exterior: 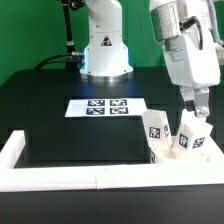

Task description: Assemble stool

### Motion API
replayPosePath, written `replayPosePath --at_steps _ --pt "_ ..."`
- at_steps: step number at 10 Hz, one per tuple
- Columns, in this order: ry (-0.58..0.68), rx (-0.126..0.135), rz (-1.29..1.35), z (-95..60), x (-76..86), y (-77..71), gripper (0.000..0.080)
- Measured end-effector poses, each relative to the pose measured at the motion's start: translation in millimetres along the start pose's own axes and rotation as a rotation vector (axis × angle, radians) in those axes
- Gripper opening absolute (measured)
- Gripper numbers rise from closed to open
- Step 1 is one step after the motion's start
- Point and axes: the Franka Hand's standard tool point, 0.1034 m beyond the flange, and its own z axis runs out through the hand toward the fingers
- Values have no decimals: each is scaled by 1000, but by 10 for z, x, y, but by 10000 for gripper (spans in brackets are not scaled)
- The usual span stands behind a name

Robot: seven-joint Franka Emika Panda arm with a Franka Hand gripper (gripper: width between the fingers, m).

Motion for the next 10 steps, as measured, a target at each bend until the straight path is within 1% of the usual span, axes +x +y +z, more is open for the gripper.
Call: replayPosePath --at_steps 1,2,3,4,5,6,8,9,10 --pt "5 -20 -97 -5 -7 8 649" --pt "5 -105 -328 -65 -53 -8 649" --pt "-3 -119 -523 -103 -59 -92 649" --pt "-27 -143 -625 -67 -68 -63 649" --pt "-36 -146 -681 -29 -111 -22 649" --pt "-22 -126 -730 -9 -105 -13 649" --pt "-20 -131 -827 -11 -68 -16 649" --pt "-7 -151 -965 -10 -71 -13 649" --pt "24 -190 -1226 -6 -102 -36 649"
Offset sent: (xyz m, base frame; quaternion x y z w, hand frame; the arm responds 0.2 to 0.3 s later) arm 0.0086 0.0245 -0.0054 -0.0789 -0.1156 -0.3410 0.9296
